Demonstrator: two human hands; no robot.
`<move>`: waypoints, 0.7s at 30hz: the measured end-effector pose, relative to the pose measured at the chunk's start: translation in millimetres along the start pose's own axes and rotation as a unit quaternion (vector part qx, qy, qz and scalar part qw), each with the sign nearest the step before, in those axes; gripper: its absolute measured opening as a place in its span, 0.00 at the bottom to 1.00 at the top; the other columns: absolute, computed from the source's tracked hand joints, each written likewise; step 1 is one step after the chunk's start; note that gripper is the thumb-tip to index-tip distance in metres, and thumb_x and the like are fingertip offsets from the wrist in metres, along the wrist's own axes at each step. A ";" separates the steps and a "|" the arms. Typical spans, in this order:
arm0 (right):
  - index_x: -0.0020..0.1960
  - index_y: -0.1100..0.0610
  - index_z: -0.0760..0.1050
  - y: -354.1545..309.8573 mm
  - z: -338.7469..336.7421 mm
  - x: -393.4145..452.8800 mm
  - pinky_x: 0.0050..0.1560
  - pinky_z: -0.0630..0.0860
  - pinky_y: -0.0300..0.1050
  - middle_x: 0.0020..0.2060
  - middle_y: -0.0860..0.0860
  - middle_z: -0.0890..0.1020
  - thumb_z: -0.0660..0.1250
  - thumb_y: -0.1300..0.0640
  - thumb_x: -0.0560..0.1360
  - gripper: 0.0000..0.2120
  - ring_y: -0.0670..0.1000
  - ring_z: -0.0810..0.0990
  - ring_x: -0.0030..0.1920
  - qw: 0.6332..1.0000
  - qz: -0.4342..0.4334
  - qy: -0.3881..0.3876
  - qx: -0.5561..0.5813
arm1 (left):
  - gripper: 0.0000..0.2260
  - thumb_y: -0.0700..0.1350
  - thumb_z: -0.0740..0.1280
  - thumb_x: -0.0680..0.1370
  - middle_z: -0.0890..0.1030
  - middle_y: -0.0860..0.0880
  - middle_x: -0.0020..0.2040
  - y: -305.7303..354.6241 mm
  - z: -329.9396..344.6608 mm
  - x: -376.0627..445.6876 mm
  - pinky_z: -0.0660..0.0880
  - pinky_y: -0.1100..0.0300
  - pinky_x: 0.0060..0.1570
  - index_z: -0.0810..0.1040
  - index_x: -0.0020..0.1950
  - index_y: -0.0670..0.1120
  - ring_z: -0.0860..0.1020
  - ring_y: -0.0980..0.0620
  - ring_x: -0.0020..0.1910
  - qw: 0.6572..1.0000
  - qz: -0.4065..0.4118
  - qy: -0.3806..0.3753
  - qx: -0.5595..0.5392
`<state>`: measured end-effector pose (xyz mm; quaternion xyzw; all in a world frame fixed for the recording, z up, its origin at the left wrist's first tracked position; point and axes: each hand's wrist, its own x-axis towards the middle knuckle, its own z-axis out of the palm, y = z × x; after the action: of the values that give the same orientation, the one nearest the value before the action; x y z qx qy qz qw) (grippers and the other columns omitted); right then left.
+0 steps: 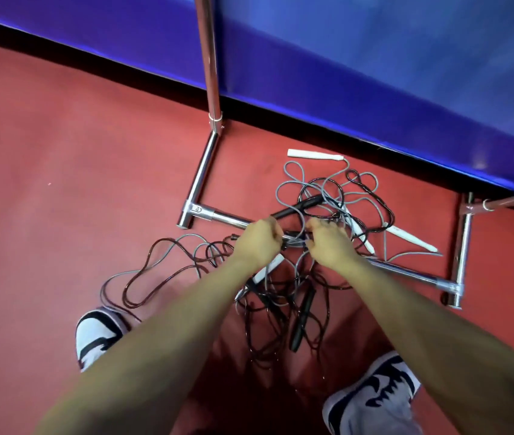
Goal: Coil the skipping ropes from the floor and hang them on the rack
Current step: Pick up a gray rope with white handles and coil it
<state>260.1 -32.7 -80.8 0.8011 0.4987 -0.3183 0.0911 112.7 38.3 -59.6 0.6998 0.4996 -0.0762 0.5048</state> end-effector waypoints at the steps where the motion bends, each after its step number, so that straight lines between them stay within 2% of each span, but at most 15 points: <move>1: 0.64 0.58 0.68 4.3 7.5 5.1 0.63 0.62 0.50 0.62 0.55 0.76 0.61 0.56 0.78 0.15 0.58 0.70 0.63 0.999 0.005 -0.011 -0.036 | 0.08 0.35 0.61 0.73 0.82 0.42 0.47 -4.1 8.8 6.4 0.76 0.54 0.51 0.78 0.46 0.44 0.79 0.42 0.49 1.000 -0.001 -0.005 0.001; 4: 0.58 0.56 0.71 11.7 20.0 13.2 0.63 0.57 0.50 0.56 0.53 0.78 0.61 0.60 0.76 0.11 0.55 0.70 0.61 0.994 0.007 0.004 -0.108 | 0.11 0.36 0.62 0.73 0.80 0.43 0.54 -11.0 32.0 21.1 0.73 0.53 0.56 0.79 0.53 0.43 0.77 0.43 0.55 0.999 0.020 -0.015 0.027; 6: 0.50 0.54 0.75 14.3 21.9 14.6 0.58 0.55 0.48 0.50 0.50 0.80 0.62 0.63 0.74 0.08 0.54 0.72 0.57 0.989 -0.018 0.050 -0.134 | 0.14 0.36 0.63 0.73 0.77 0.43 0.57 -13.2 43.3 28.3 0.71 0.51 0.59 0.78 0.58 0.43 0.74 0.42 0.59 0.997 0.041 -0.024 0.054; 8: 0.44 0.53 0.76 15.4 20.0 11.4 0.52 0.54 0.47 0.44 0.49 0.81 0.63 0.62 0.74 0.05 0.54 0.75 0.52 0.987 -0.052 0.106 -0.112 | 0.17 0.38 0.64 0.74 0.75 0.44 0.59 -11.9 47.9 31.8 0.70 0.50 0.61 0.77 0.62 0.44 0.72 0.42 0.60 0.995 0.053 -0.025 0.077; 10: 0.39 0.55 0.78 15.6 14.6 4.1 0.49 0.55 0.47 0.37 0.50 0.81 0.68 0.60 0.72 0.03 0.57 0.78 0.43 0.979 -0.097 0.172 -0.045 | 0.16 0.40 0.65 0.74 0.75 0.45 0.58 -5.2 44.9 29.1 0.69 0.51 0.60 0.76 0.62 0.46 0.72 0.42 0.59 0.993 0.070 -0.018 0.095; 12: 0.39 0.56 0.78 10.6 -0.7 -7.3 0.47 0.55 0.45 0.35 0.51 0.80 0.68 0.60 0.71 0.03 0.56 0.77 0.37 0.966 -0.136 0.220 0.018 | 0.10 0.40 0.65 0.75 0.77 0.43 0.54 7.0 34.6 19.4 0.70 0.53 0.55 0.78 0.56 0.44 0.74 0.41 0.55 0.993 0.086 0.000 0.083; 14: 0.43 0.58 0.77 2.5 -22.6 -24.5 0.49 0.56 0.43 0.39 0.51 0.80 0.66 0.61 0.74 0.03 0.55 0.75 0.39 0.958 -0.159 0.231 0.059 | 0.04 0.40 0.64 0.77 0.80 0.40 0.46 22.3 18.4 3.7 0.69 0.53 0.47 0.78 0.48 0.41 0.75 0.40 0.47 0.995 0.093 0.033 0.032; 16: 0.45 0.60 0.76 -5.3 -46.4 -45.1 0.51 0.62 0.44 0.42 0.52 0.79 0.65 0.62 0.76 0.02 0.56 0.75 0.42 0.952 -0.162 0.240 0.097 | 0.06 0.41 0.64 0.78 0.81 0.39 0.40 39.3 -2.7 -17.6 0.68 0.54 0.42 0.79 0.46 0.41 0.74 0.41 0.39 0.991 0.110 0.070 -0.003; 19: 0.47 0.60 0.75 -17.8 -82.8 -79.7 0.47 0.72 0.50 0.43 0.54 0.78 0.65 0.63 0.75 0.02 0.58 0.76 0.43 0.940 -0.132 0.255 0.186 | 0.08 0.42 0.65 0.78 0.77 0.41 0.33 68.7 -39.0 -61.0 0.64 0.59 0.34 0.80 0.44 0.39 0.68 0.48 0.32 0.984 0.157 0.081 -0.032; 21: 0.47 0.60 0.76 -25.3 -106.7 -102.4 0.46 0.73 0.51 0.42 0.53 0.77 0.65 0.62 0.75 0.02 0.57 0.77 0.44 0.932 -0.105 0.263 0.225 | 0.10 0.43 0.66 0.78 0.73 0.47 0.27 89.2 -65.5 -91.2 0.62 0.62 0.29 0.79 0.40 0.37 0.65 0.53 0.28 0.977 0.181 0.089 -0.062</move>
<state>252.4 -46.8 68.4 0.7986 0.5015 -0.2081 -0.2599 111.3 33.6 83.7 0.7497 0.4112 0.1103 0.5066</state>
